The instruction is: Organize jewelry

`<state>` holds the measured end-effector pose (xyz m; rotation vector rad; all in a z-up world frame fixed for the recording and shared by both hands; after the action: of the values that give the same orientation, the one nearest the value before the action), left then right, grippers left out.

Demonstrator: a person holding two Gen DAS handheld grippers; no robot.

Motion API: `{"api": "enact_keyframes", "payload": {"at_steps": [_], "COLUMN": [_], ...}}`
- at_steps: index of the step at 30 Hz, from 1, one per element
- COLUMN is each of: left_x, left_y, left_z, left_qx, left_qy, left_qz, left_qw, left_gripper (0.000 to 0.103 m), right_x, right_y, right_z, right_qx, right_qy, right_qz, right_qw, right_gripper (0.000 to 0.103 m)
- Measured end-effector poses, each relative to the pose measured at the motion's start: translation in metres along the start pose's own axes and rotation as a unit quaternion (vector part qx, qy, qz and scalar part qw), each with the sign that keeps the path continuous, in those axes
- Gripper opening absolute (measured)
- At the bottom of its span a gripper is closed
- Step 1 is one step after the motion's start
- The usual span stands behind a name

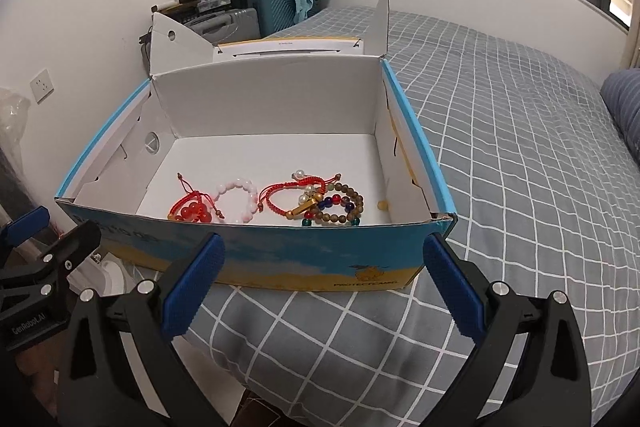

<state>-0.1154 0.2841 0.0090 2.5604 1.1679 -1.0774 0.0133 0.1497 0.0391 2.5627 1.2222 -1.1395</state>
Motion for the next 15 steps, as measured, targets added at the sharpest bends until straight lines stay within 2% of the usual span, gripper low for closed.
{"api": "enact_keyframes", "payload": {"at_steps": [6,11,15], "left_x": [0.0033,-0.0003,0.0002], "left_y": [-0.0002,0.0020,0.0024], "left_z": [0.0003,-0.0007,-0.0006], "left_qx": [-0.008,0.003,0.000], "left_qy": [-0.008,0.006,0.002], "left_qz": [0.005,-0.001,0.003], "left_qw": [0.9999,1.0000,1.0000], "left_gripper": [0.097,0.097,0.097], "right_x": [-0.0011,-0.0011,-0.0012], "right_y": [0.0018,0.0026,0.0022], "right_z": [0.0000,-0.0004,-0.0007], "right_qx": [-0.002,0.000,-0.001], "right_qy": [0.003,0.003,0.003], "right_qz": [0.007,0.008,0.008], "right_qw": [1.000,1.000,1.000], "right_gripper": [0.095,0.095,0.095]}}
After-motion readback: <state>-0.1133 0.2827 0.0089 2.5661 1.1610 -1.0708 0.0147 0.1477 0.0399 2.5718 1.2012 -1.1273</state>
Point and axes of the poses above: each gripper's, at about its wrist camera, not at the fingertips, and x roughly the way its jaws point, y to its right, z to its underside, the point moved 6 cm from there along x, roughly the way its jaws point, and after that the axes turned 12 degrees about -z, right-handed, at the moved point
